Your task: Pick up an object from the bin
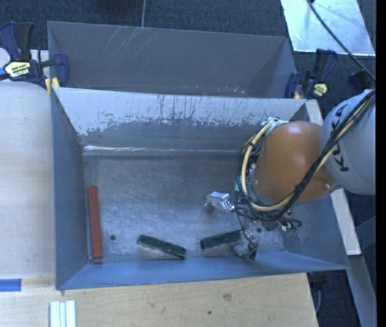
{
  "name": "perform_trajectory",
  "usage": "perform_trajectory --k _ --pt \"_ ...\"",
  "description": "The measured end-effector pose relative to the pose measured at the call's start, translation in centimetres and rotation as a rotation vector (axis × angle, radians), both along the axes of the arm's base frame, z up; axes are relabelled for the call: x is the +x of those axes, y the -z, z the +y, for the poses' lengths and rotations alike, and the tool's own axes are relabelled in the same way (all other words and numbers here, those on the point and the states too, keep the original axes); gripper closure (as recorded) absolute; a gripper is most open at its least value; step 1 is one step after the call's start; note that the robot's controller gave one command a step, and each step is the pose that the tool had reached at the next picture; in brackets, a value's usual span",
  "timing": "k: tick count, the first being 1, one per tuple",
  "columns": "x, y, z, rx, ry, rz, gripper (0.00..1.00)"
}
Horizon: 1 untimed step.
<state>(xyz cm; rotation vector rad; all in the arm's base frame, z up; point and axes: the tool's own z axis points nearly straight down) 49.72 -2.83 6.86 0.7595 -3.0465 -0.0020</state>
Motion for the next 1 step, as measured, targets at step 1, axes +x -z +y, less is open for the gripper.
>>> perform_trajectory --k 1 --pt "0.14 -0.21 0.02 0.0 0.0 -0.005 1.0"
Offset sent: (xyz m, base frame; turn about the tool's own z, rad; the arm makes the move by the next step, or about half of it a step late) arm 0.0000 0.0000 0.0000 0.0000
